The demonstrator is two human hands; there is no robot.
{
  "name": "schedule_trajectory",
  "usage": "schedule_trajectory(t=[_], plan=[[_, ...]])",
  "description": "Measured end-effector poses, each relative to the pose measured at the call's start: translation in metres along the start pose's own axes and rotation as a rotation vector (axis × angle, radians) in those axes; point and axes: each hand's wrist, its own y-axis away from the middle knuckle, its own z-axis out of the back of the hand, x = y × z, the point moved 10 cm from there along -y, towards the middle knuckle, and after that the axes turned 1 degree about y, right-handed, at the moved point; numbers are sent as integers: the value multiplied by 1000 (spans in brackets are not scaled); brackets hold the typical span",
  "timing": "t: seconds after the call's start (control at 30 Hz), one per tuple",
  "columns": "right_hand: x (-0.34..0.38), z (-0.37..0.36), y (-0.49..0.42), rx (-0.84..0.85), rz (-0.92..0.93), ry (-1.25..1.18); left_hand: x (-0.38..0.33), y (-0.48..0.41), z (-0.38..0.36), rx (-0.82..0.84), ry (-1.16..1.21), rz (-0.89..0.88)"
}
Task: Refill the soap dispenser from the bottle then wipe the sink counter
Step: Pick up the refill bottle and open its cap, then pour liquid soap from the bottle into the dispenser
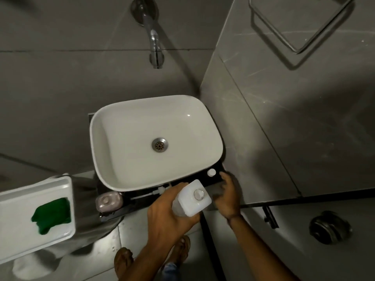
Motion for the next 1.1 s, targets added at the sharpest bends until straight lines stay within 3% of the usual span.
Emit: schedule_trajectory(t=[0.07,0.13,0.27,0.4,0.5,0.6,0.7,0.8,0.97,1.1], plan=[[2,-19,51,317,181,215,-12,1,16,-35,-32,-23],[13,-38,98,438,302,204,-21,6,34,-71,-49,-26],[56,-70,146,239,353,-47,-31,24,61,-129,-9,-11],[64,-100,163,114,262,-234,-32,37,95,-76,74,-22],[74,-120,174,72,340,-150,4,45,146,-77,20,-79],[88,-134,178,49,366,-121,81,42,209,-229,-46,65],[106,-136,179,18,409,-129,144,22,211,-83,-118,185],[128,-138,183,7,407,-138,181,6,188,24,-24,240],[178,-140,193,24,502,-129,193,-1,186,-25,2,226],[232,-143,208,78,659,-147,154,6,219,-126,45,120]])
